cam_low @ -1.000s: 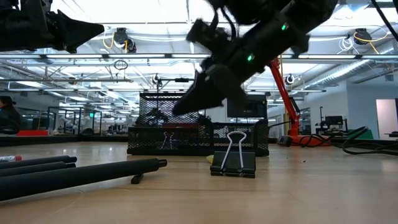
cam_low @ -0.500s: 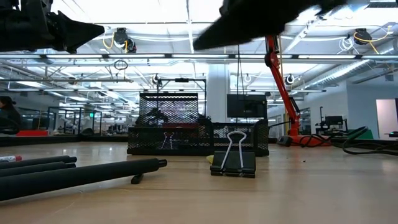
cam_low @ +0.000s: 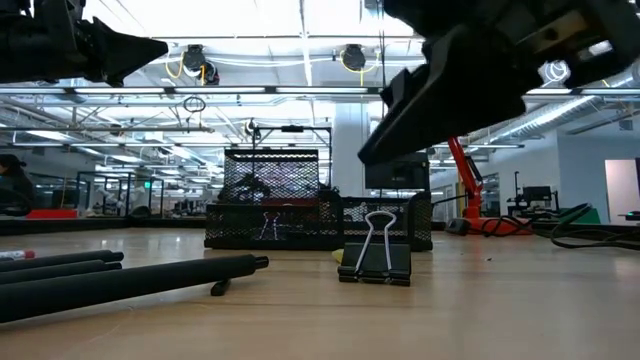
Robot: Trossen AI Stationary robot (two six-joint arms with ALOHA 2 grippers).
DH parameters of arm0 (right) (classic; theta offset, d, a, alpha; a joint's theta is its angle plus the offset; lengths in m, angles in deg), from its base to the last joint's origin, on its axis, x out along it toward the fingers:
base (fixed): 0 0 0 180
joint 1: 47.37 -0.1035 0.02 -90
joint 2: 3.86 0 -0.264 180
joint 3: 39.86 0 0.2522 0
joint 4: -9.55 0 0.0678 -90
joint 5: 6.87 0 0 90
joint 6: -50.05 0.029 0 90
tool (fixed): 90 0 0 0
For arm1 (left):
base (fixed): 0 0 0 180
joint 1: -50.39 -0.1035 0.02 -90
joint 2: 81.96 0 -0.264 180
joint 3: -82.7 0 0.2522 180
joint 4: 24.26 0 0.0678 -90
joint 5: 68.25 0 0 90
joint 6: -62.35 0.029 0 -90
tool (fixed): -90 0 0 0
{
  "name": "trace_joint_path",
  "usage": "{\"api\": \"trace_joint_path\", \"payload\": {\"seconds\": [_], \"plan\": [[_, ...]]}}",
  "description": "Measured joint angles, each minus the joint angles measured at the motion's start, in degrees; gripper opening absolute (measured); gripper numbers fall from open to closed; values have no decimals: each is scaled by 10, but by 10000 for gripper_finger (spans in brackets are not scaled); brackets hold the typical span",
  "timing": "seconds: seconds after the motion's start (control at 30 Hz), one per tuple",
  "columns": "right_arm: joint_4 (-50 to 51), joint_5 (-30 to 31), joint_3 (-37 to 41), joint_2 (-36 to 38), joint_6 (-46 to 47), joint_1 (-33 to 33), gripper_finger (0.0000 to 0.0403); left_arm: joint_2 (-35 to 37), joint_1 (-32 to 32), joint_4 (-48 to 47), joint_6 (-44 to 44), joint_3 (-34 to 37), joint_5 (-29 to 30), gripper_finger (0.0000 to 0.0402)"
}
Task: Pick and place office supplies into organizer
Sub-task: Put the black binder clip into the mesh desk organizer
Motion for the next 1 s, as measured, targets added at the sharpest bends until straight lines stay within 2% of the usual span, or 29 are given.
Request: {"api": "trace_joint_path", "payload": {"seconds": [0.2, 0.5, 0.6, 0.8, 1.0], "plan": [[-114, -59, 43, 0, 47, 15, 112, 0, 0, 0, 0, 0, 0, 26], [-159, -54, 64, 1, 112, -16, 112, 0, 0, 0, 0, 0, 0, 26], [-156, -22, 64, -11, 126, -31, 114, 0, 0, 1, 0, 0, 0, 26], [-163, 19, 64, -37, 140, -43, 162, 0, 0, 1, -1, 0, 0, 26], [-171, 21, 64, -42, 150, -35, 208, 0, 0, 1, -1, 0, 0, 26]]}}
